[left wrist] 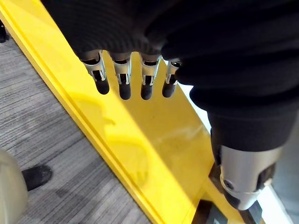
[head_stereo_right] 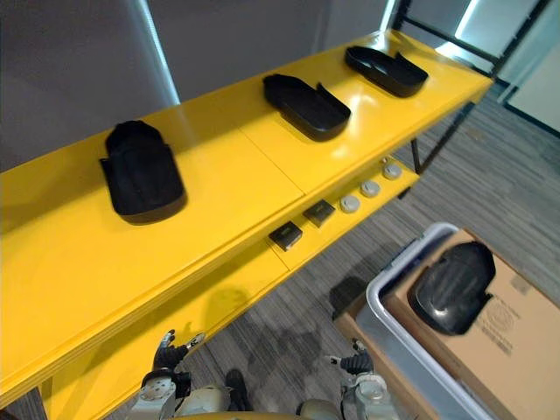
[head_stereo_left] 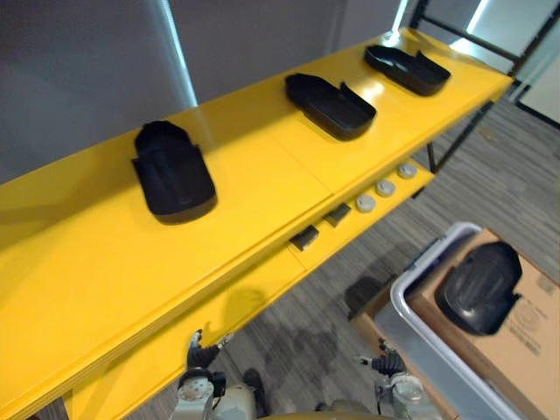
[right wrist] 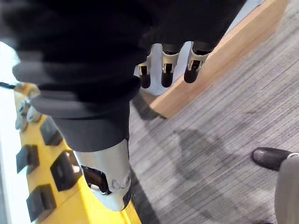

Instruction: Walk over and take plastic housings, then place them on the shelf

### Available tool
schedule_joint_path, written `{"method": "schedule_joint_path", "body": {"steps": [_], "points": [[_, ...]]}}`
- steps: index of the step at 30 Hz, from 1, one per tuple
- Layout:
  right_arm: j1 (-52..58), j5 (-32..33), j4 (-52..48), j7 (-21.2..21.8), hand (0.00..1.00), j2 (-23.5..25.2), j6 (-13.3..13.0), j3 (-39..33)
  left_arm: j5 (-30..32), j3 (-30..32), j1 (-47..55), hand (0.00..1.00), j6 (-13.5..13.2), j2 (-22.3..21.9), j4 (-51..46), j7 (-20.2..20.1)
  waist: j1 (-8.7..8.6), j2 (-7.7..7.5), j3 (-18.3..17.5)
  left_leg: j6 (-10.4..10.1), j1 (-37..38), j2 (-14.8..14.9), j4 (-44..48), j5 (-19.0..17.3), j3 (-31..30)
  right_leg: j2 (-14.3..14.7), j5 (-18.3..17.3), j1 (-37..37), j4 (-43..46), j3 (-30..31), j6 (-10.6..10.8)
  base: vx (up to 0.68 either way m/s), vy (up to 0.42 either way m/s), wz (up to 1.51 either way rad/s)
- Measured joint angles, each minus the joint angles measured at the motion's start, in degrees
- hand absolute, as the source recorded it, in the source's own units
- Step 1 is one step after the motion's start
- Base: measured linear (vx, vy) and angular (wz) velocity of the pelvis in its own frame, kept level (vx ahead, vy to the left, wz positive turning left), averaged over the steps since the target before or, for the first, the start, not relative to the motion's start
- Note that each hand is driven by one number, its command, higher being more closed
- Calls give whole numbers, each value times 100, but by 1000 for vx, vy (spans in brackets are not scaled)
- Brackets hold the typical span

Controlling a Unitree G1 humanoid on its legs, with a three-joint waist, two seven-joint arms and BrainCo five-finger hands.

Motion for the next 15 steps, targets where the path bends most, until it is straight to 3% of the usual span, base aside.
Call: {"method": "schedule_joint_path", "body": {"steps": [5, 7, 8, 10, 12, 15], "points": [[-2, 108, 184, -6, 0, 23, 25, -186, -7, -90, 60, 0, 1, 11, 125, -5, -52, 109, -89, -18, 215, 148, -143, 11, 375, 137, 355, -56, -260, 607, 27, -66, 29, -61], [-48, 109, 194, -5, 0, 39, 33, -245, -5, -72, 77, 0, 18, 17, 195, -6, -41, 158, -86, -27, 274, 319, -199, 2, 727, 125, 576, -224, -423, 530, 58, -112, 47, -104], [-105, 109, 195, -3, 0, 55, 40, -262, -1, -57, 110, 0, 22, 27, 192, -6, -34, 159, -78, -31, 318, 370, -248, 2, 993, 25, 538, -304, -430, 176, -106, -178, 59, -147], [-232, 109, 193, -6, 0, 41, 36, -247, 10, -58, 258, 0, 81, 11, 201, -6, 5, 327, -83, -225, 587, 597, -482, -110, 1766, -657, 472, -287, -282, -2142, -296, -163, 89, -177], [-272, 111, 157, -6, 0, 65, 31, -215, 19, -41, 255, 0, 85, 122, 199, -7, 32, 341, -103, -319, 673, 655, -568, -100, 2103, -987, 614, -278, -237, -3344, -362, -97, 39, -155], [-124, 119, 136, -33, 0, 27, 34, -214, 18, -43, 162, 0, 82, 294, 242, -11, -173, 248, -115, -538, 699, 709, -444, -145, 2208, -843, 1367, -309, -633, -3037, 0, -13, -69, -65]]}}
